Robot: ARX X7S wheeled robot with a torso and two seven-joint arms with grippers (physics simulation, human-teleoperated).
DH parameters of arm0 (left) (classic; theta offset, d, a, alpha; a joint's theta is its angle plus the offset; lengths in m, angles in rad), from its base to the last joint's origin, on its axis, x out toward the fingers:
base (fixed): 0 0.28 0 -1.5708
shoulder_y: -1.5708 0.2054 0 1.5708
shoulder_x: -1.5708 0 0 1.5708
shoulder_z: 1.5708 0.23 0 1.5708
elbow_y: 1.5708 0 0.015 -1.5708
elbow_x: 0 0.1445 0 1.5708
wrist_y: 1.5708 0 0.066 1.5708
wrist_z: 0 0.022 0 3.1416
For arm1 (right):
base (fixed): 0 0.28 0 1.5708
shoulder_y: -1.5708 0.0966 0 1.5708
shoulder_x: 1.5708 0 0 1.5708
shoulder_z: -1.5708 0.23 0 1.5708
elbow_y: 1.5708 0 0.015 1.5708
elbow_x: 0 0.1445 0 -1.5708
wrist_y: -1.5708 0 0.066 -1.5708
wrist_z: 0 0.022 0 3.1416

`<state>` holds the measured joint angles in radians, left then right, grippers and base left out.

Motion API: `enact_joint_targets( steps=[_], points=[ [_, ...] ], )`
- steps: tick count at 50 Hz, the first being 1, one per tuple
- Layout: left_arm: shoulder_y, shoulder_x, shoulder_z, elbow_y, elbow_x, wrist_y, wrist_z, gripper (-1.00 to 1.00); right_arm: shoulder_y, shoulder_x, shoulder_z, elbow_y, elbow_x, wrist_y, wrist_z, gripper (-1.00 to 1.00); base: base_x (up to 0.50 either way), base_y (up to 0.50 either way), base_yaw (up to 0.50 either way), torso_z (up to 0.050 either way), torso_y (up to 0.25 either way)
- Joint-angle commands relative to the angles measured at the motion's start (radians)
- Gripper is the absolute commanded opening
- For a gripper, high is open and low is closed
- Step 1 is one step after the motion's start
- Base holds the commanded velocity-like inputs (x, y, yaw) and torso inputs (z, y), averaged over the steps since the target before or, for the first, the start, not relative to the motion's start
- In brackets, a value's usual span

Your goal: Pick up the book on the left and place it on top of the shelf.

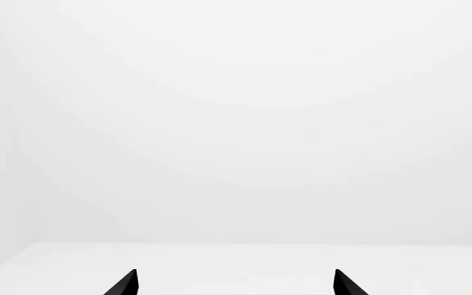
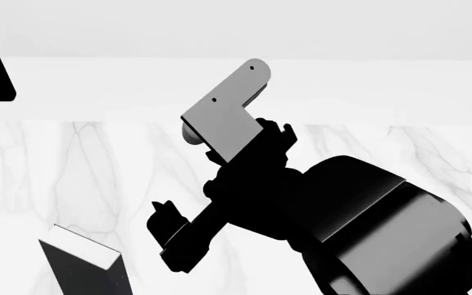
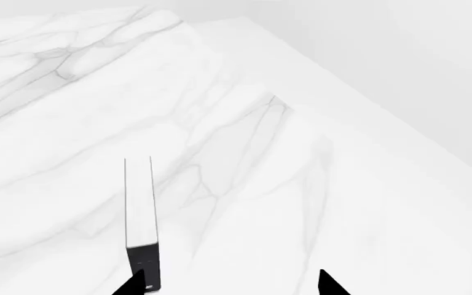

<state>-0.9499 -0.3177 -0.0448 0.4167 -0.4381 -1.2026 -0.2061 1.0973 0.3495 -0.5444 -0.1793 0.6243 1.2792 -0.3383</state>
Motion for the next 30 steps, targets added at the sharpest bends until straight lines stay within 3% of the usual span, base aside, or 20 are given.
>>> enact_joint_targets(
  steps=[1,30],
  points=[
    [0.001,-0.001,0.002,-0.003,-0.003,0.002,-0.003,1.00,-0.016,-0.004,-0.064,-0.012,0.008,-0.020,-0.034,1.00,0.00,0.00,0.00,0.000,0.000],
    [0.000,-0.007,0.006,0.006,-0.014,-0.008,-0.014,1.00,-0.027,-0.177,-0.223,0.261,-0.099,-0.211,-0.043,1.00,0.00,0.00,0.00,0.000,0.000]
  ],
)
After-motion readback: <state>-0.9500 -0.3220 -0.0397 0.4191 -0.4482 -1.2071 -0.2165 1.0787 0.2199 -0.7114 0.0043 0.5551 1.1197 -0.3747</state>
